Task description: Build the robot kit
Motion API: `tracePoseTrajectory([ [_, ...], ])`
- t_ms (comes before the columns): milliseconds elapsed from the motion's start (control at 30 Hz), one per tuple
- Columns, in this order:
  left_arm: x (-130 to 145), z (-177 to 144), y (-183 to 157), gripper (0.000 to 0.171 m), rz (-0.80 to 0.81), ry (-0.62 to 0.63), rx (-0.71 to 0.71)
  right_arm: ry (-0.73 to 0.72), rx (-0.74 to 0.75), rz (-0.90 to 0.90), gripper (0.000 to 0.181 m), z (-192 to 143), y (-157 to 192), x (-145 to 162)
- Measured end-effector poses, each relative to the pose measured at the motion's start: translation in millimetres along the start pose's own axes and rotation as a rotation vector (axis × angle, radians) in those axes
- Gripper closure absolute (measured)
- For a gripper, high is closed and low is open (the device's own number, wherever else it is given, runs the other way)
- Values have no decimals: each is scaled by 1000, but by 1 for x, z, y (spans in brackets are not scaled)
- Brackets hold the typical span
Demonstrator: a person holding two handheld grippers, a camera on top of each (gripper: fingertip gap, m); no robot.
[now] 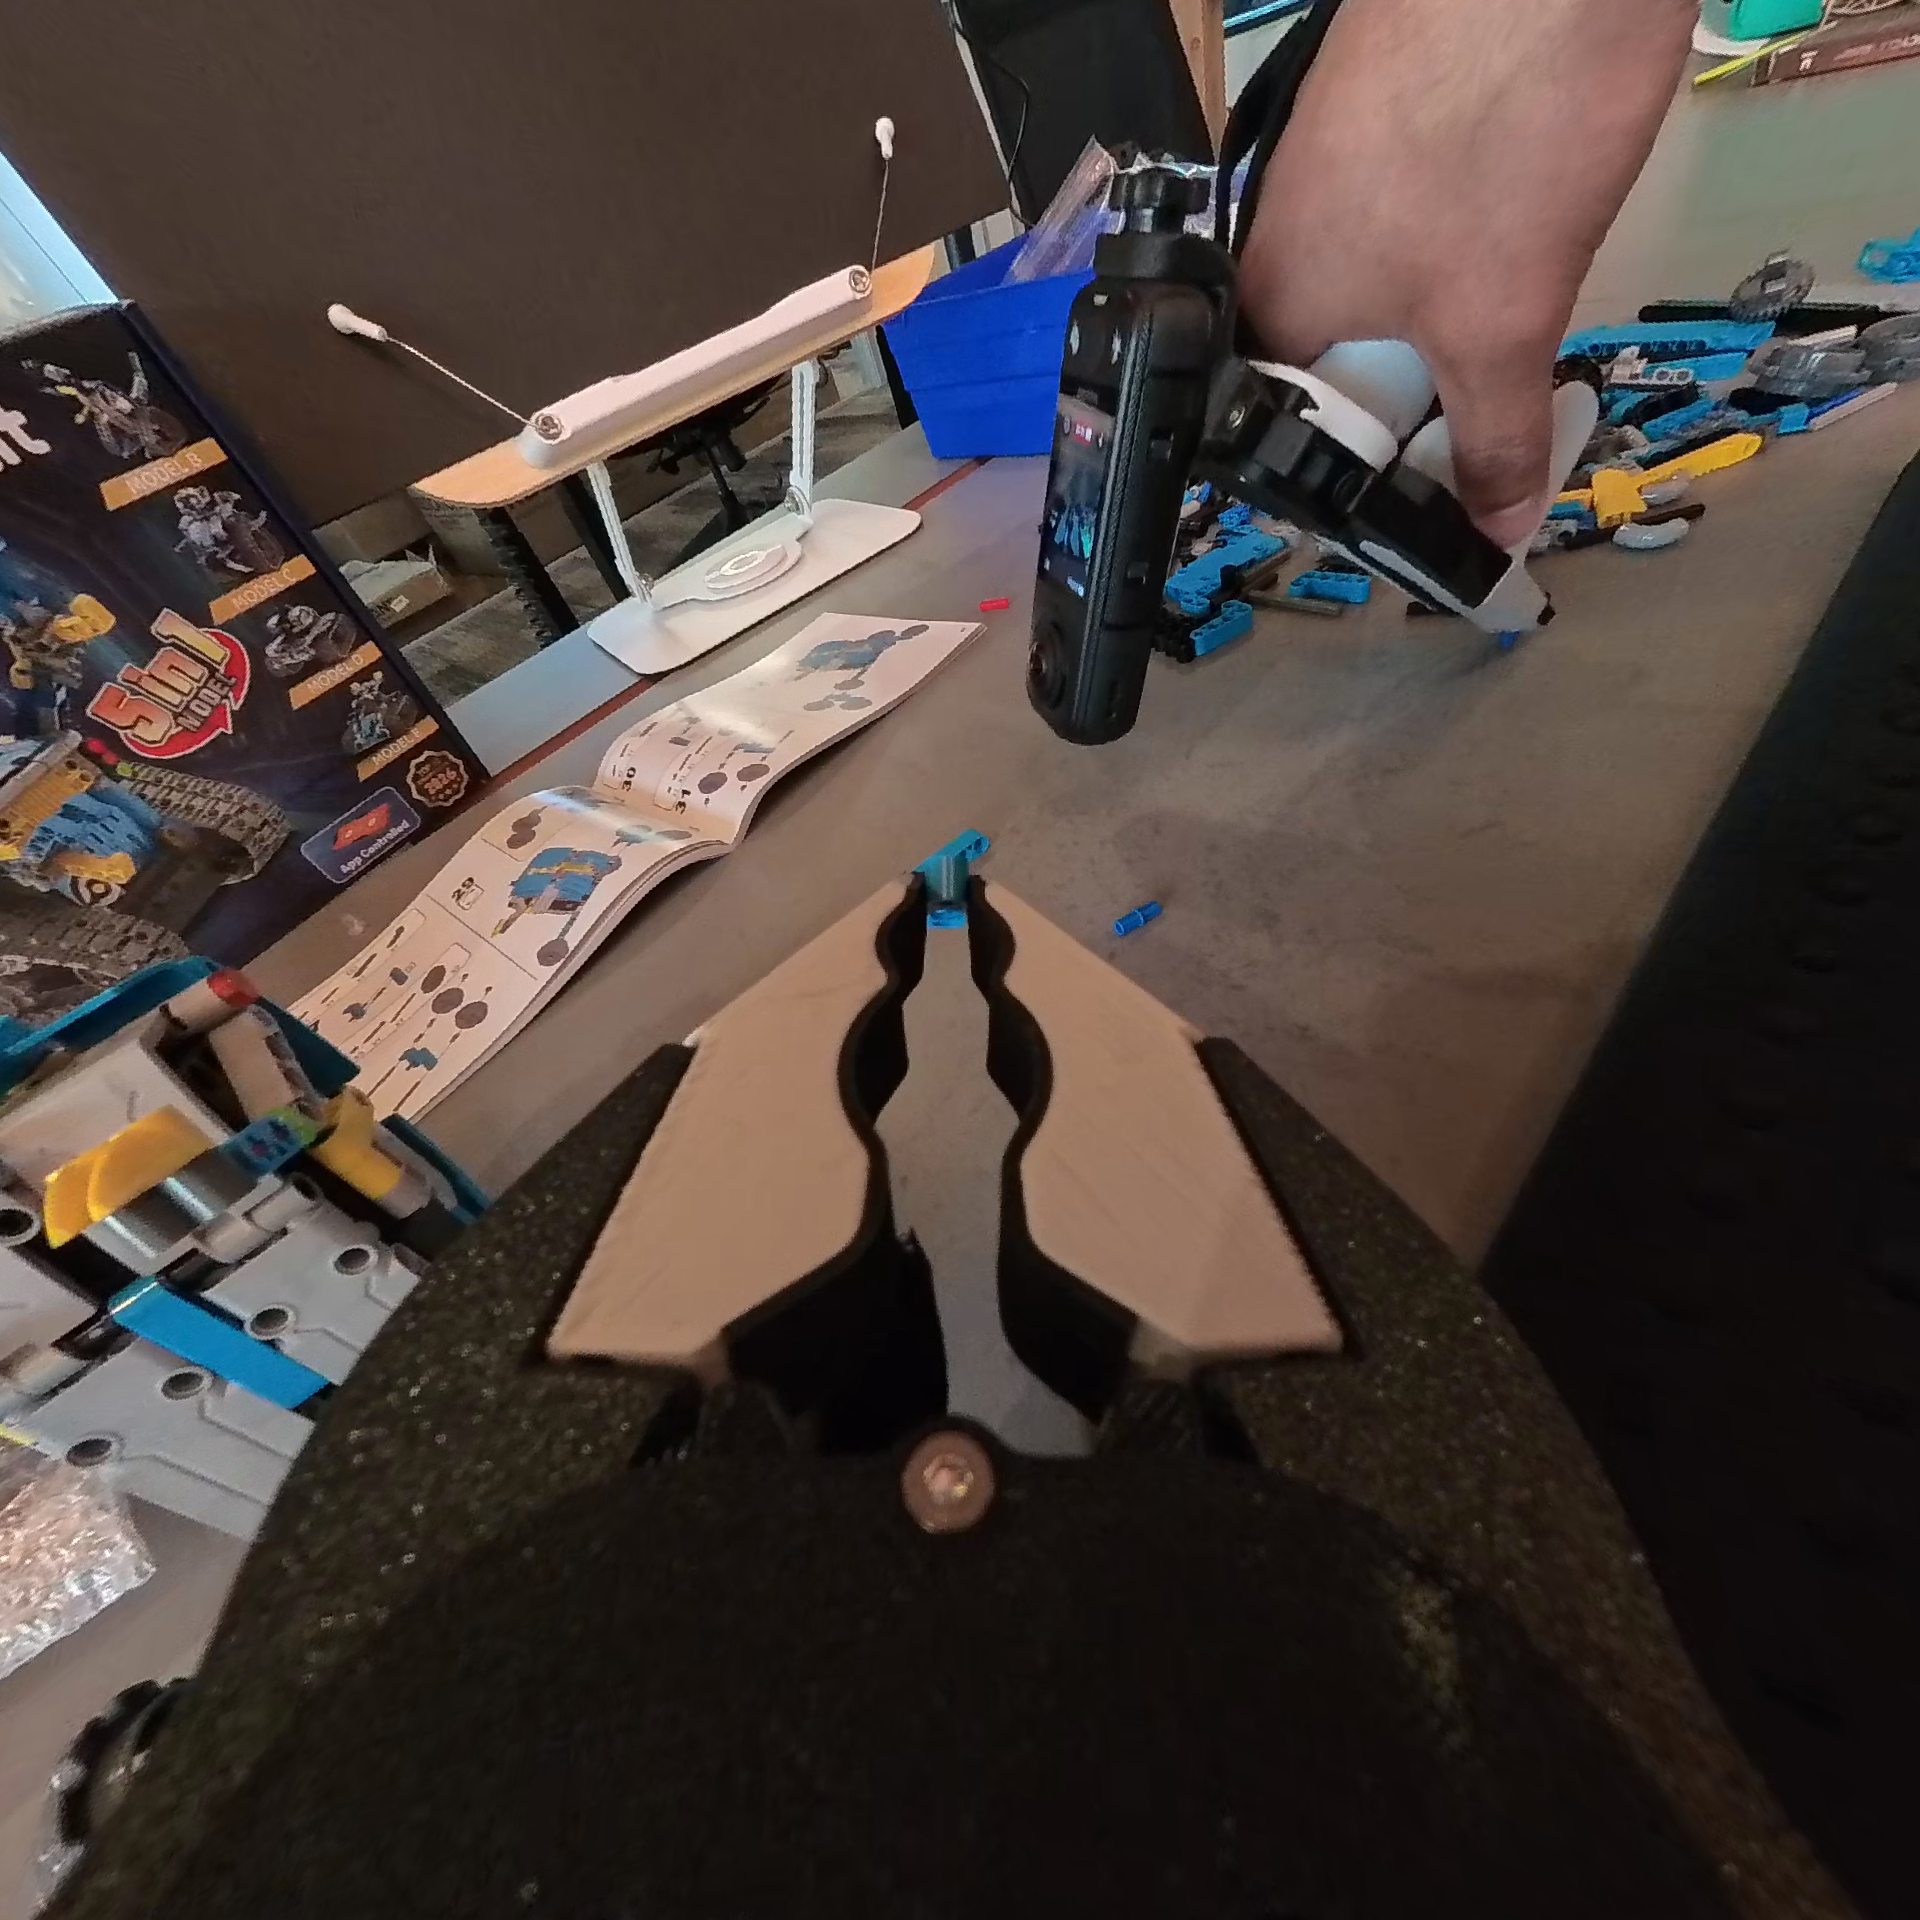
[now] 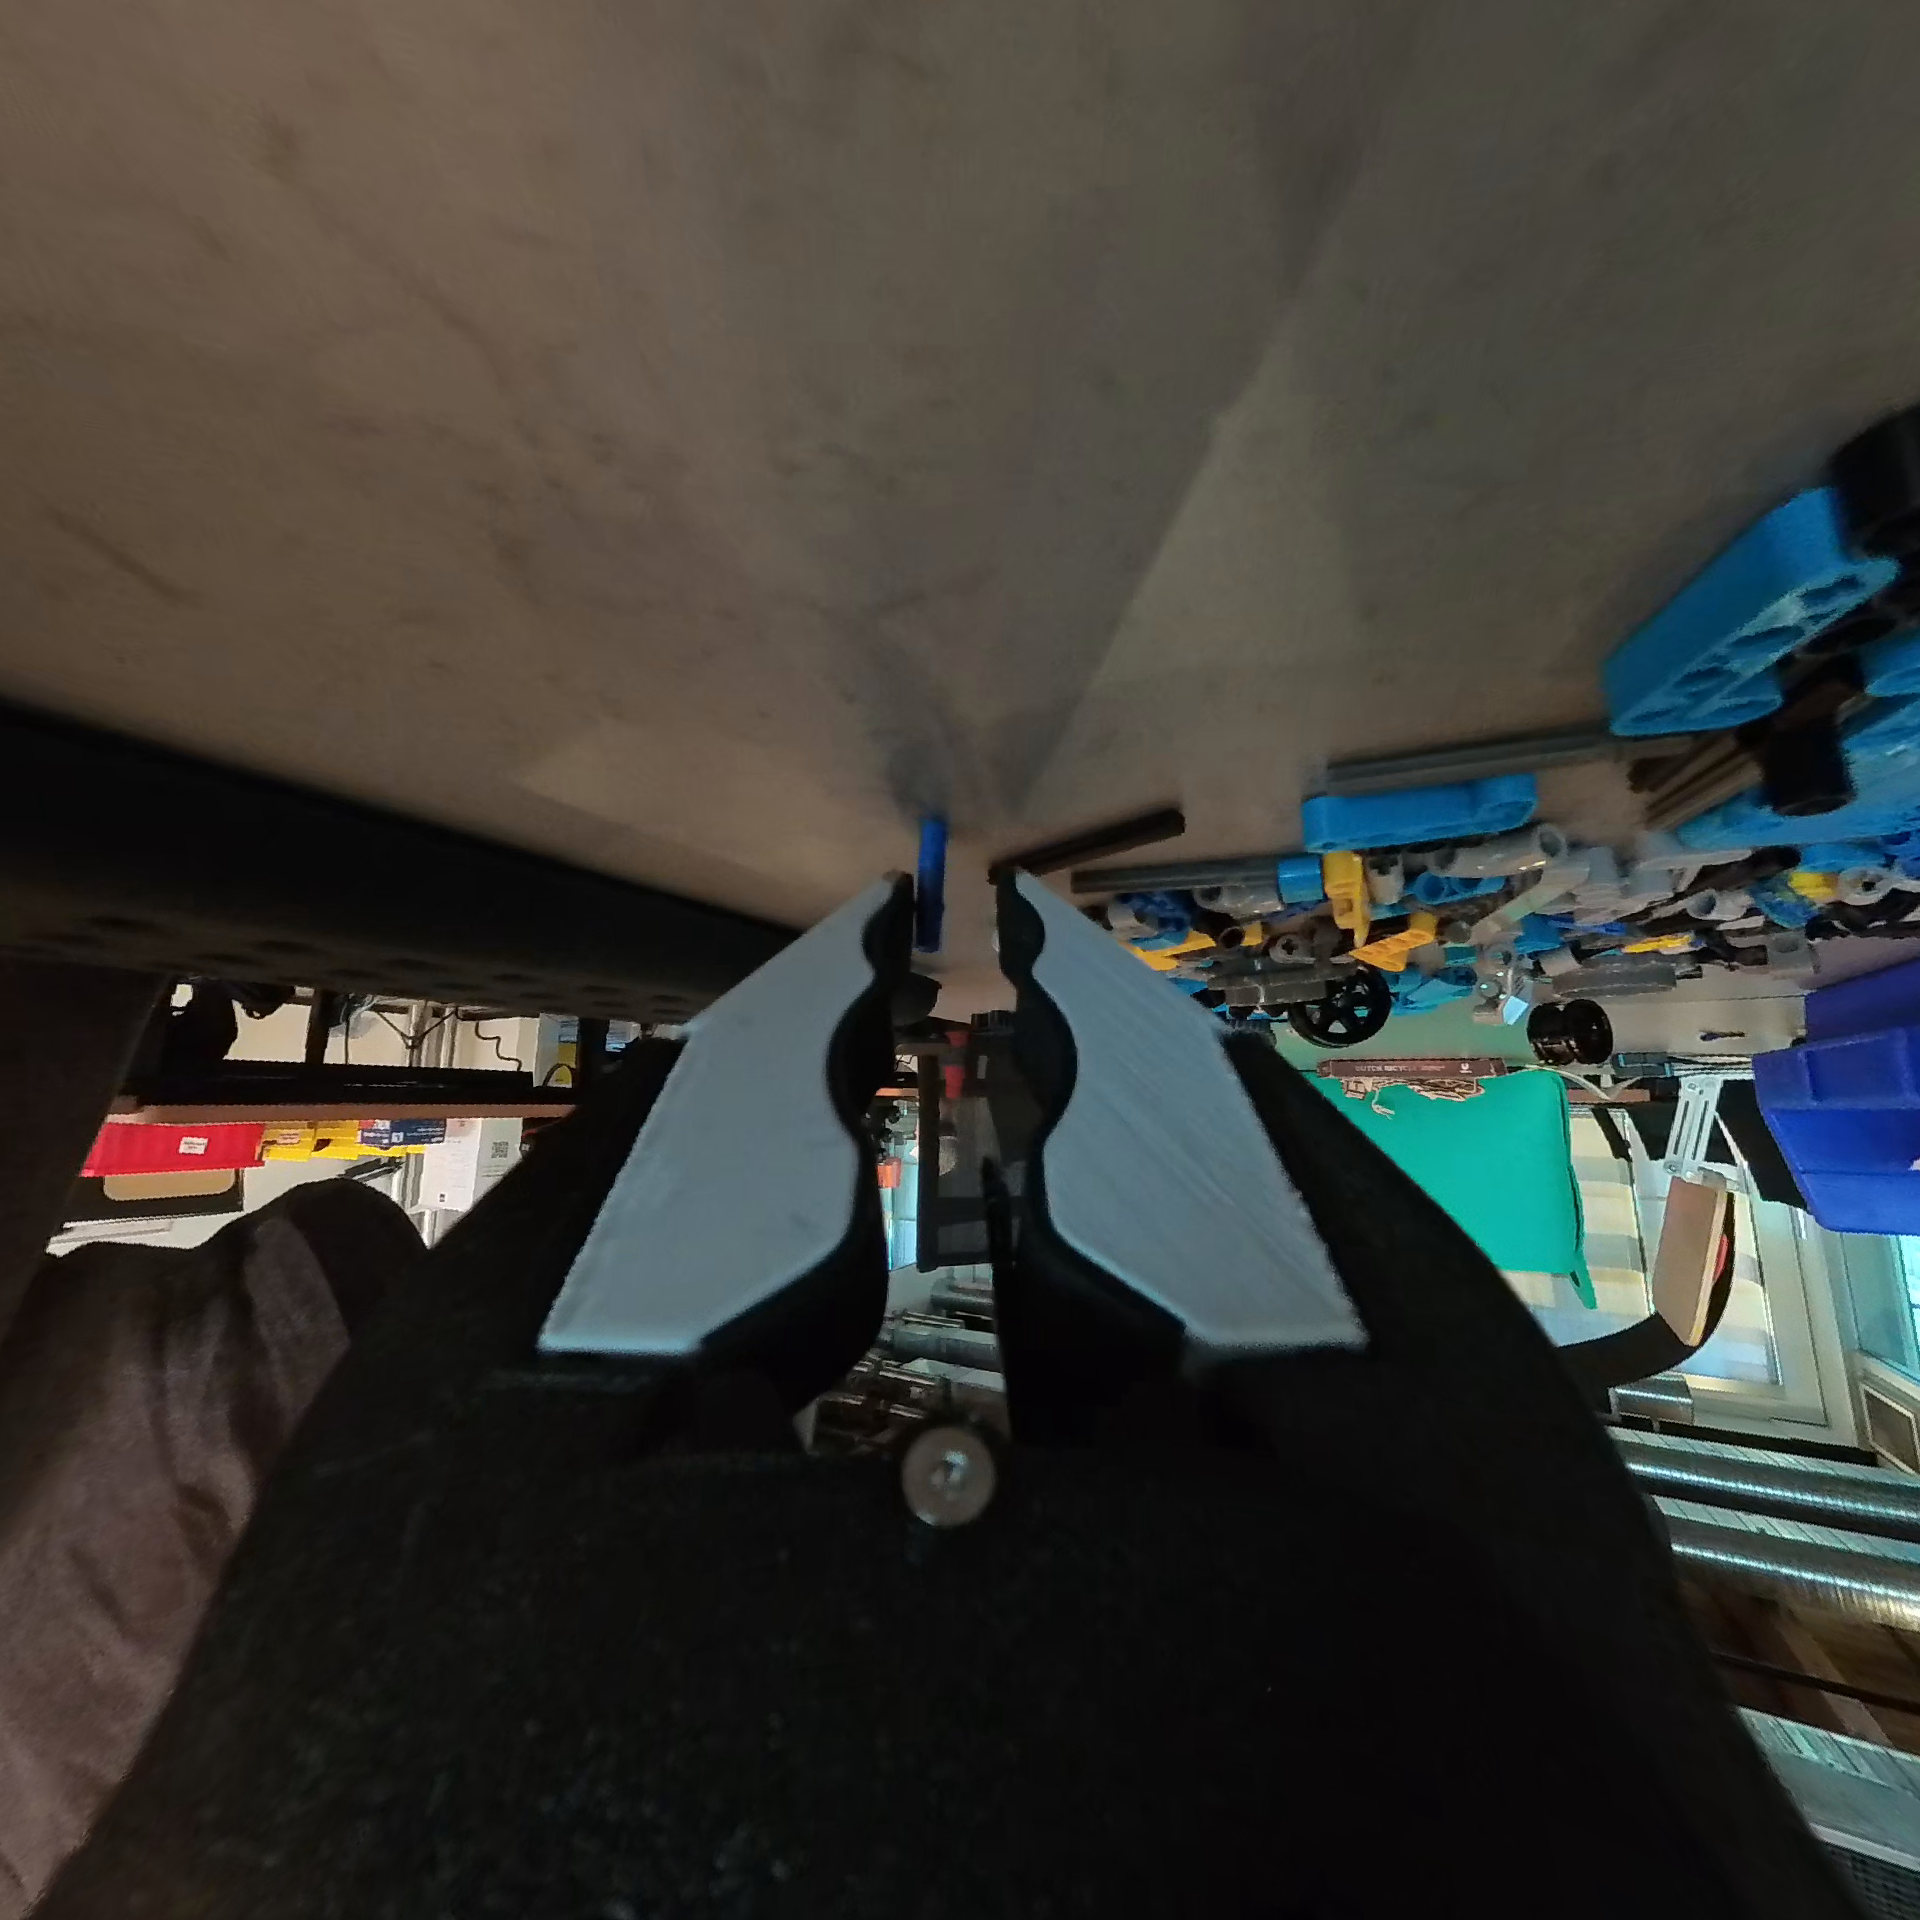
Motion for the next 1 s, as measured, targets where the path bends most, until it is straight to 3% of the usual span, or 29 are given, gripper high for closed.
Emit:
tracePoseTrajectory([
  [700,0,0,-1,164,4,2,0,-101,5,-41,165,-4,2,8],
  [900,0,-1,0,164,2,-3,-2,-310,-19,-19,166,-8,-1,29],
  [1000,0,-1,0,164,0,-3,-2,-503,49,-23,167,-13,-7,45],
])
Point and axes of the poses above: each gripper's, where its closed fingertips meet, z out along the fingers, x out of its underside, y = z × x across the jaws, the point moved 10 cm from there along -z, back along the fingers, and after that the axes turned 13 degrees about x, right-handed, at the moved point
